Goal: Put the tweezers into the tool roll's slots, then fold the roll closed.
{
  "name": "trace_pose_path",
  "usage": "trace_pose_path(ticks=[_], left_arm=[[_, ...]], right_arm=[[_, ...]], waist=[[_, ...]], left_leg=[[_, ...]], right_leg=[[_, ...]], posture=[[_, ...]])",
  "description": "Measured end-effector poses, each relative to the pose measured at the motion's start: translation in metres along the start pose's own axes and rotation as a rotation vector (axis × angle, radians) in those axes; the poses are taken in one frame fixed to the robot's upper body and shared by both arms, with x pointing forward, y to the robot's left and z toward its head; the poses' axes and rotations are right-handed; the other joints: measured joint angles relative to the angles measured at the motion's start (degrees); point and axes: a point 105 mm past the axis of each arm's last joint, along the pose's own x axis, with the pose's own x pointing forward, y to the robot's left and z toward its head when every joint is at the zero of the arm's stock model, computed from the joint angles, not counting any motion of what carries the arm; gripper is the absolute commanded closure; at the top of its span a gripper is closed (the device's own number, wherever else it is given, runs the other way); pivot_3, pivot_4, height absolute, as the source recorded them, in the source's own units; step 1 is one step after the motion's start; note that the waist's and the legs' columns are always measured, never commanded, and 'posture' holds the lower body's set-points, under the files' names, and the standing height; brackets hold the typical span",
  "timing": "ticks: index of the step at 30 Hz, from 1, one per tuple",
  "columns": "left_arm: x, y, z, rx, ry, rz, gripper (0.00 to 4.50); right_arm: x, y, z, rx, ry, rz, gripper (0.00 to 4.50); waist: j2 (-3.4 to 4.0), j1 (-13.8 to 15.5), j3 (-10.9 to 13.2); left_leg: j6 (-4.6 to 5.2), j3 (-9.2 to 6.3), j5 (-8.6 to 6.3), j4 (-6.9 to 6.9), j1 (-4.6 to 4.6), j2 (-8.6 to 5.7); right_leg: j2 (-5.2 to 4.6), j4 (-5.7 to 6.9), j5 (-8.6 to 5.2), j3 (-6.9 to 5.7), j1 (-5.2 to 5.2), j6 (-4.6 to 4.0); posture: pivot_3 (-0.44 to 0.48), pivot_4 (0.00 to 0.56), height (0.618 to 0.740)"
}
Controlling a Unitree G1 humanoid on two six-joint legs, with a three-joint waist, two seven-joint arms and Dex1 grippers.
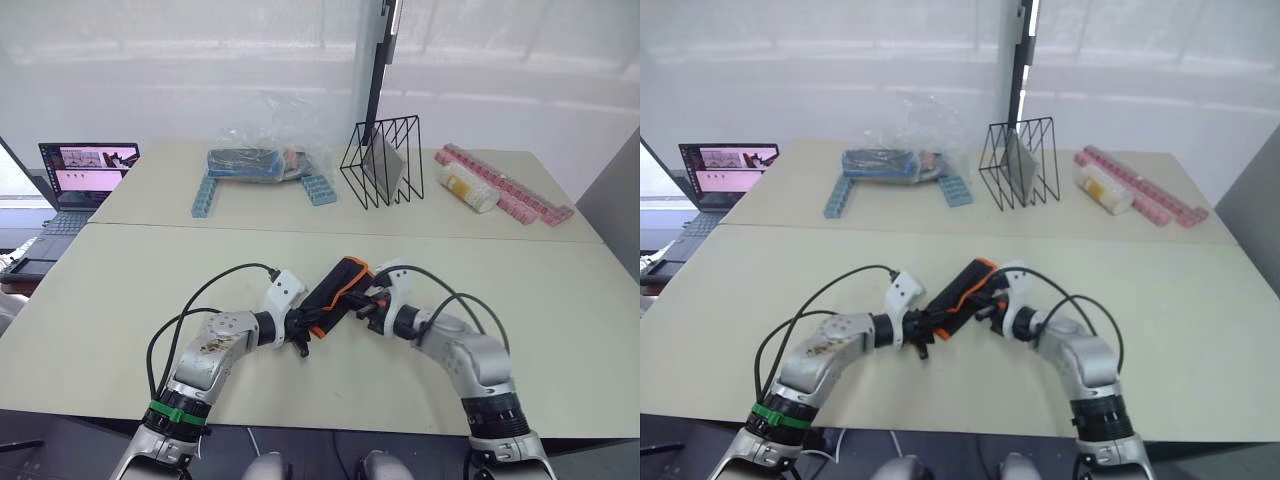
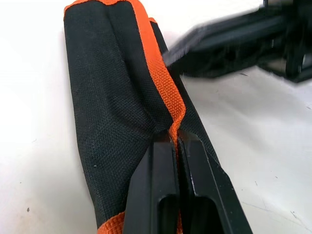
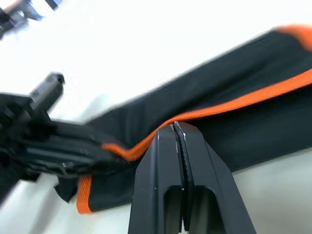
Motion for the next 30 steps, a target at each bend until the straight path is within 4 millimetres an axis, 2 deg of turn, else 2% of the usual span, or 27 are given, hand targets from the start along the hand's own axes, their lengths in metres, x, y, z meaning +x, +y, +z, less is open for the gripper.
trace_pose_path(ticks=[3,6,9,12,19,24,30], left_arm=[[0.000,-0.001,0.000,0.003,0.002,-0.004,4.48],[0.000,-0.001,0.000,0.008,0.005,-0.005,4.48],[0.001,-0.002,0.000,0.014,0.007,-0.008,4.48],[0.002,-0.004,0.001,0.027,0.007,-0.013,4.48],[-0.001,-0.004,-0.002,0.104,0.020,-0.009,4.48],[-0.010,-0.008,-0.005,0.108,0.020,-0.033,2.97],[-0.036,-0.008,-0.002,-0.001,-0.014,-0.123,0.94]], right_arm=[[0.001,0.010,0.019,-0.025,-0.057,0.058,4.50],[0.013,0.018,0.024,-0.057,-0.081,0.064,4.50],[0.027,0.017,0.008,-0.107,-0.019,0.012,4.50],[0.028,0.004,-0.015,-0.120,0.051,-0.058,4.50],[0.029,0.001,-0.027,-0.189,0.046,-0.058,4.50],[0.031,0.004,-0.030,-0.191,0.043,-0.037,4.50],[0.031,0.005,-0.032,-0.190,0.046,-0.032,4.50]], waist=[[0.01,0.00,-0.01],[0.02,-0.01,-0.01],[0.03,0.02,-0.02],[0.05,0.04,-0.03],[0.14,-0.42,-0.31],[0.24,-1.04,-0.42],[0.28,-1.49,-0.39]], left_leg=[[0.09,-0.01,-0.05,0.00,0.00,0.00],[0.09,-0.05,-0.05,-0.01,-0.01,0.00],[0.09,-0.11,-0.05,-0.03,-0.08,0.00],[0.11,-0.12,-0.06,-0.07,-0.20,-0.04],[0.26,-0.09,-0.16,-0.21,-0.12,-0.09],[0.26,-0.09,-0.16,-0.54,0.01,-0.07],[0.26,-0.10,-0.15,-0.59,0.00,-0.04]], right_leg=[[-0.05,-0.13,0.02,0.02,0.05,0.06],[-0.11,-0.15,0.02,0.06,0.04,0.06],[-0.46,-0.26,0.03,0.02,0.03,0.06],[-0.58,-0.47,0.08,-0.04,0.03,0.15],[-0.73,-0.63,0.12,0.00,0.07,0.22],[-0.73,-0.69,0.10,0.04,0.07,0.20],[-0.76,-0.70,0.09,0.04,0.02,0.17]], posture=[[0.000,0.150,0.725],[0.000,0.150,0.725],[0.000,0.150,0.725],[0.000,0.150,0.725],[0.000,0.150,0.725],[0.000,0.150,0.725],[0.000,0.150,0.725]])
